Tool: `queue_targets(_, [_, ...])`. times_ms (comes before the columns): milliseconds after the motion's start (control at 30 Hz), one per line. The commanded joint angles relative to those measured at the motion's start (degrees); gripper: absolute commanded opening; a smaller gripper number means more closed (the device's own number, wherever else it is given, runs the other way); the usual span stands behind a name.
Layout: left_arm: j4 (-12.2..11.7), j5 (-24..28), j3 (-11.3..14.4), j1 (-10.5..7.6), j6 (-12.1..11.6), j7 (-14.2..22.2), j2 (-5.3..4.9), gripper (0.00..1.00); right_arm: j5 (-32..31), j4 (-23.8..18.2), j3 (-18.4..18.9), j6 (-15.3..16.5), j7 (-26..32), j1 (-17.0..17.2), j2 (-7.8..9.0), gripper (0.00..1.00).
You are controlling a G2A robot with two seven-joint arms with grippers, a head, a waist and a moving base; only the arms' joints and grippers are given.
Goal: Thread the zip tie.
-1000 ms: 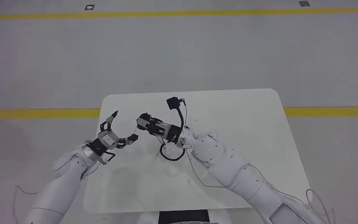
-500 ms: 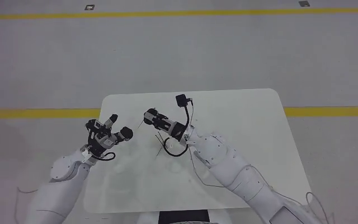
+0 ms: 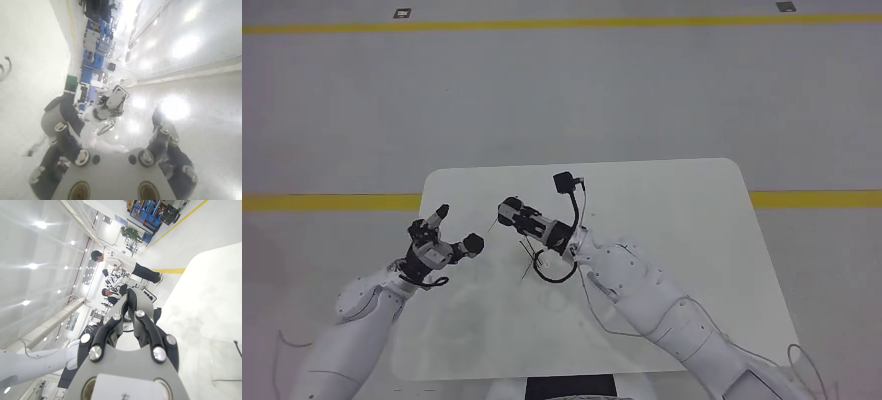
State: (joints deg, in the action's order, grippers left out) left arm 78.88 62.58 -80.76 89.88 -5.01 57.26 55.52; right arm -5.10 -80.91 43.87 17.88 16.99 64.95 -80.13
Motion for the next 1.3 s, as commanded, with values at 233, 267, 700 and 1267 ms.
queue_targets(233, [-0.53, 0.41, 0.14, -0.6, 1.95, 1.52, -0.02, 1.0, -0.05, 0.05, -0.07, -0.03, 0.19, -0.05, -0.02, 0.0])
queue_targets(267, [-0.24, 0.44, 0.3, -0.7, 2.76, 1.24, 0.01, 1.0, -0.05, 0.05, -0.07, -0.03, 0.19, -0.05, -0.02, 0.0])
queue_targets(700, [0.06, 3.24, 0.2, -1.57, 15.36, 7.23, -0.43, 1.0, -5.01, -0.73, -0.07, 1.61, -1.98, 0.63, -0.14, 0.0])
queue_targets(1267, [-0.01, 8.12, 1.83, -2.58, 18.58, 5.64, 0.23, 1.0, -8.2, -1.93, -0.44, 1.47, -3.79, 1.93, -0.33, 0.0])
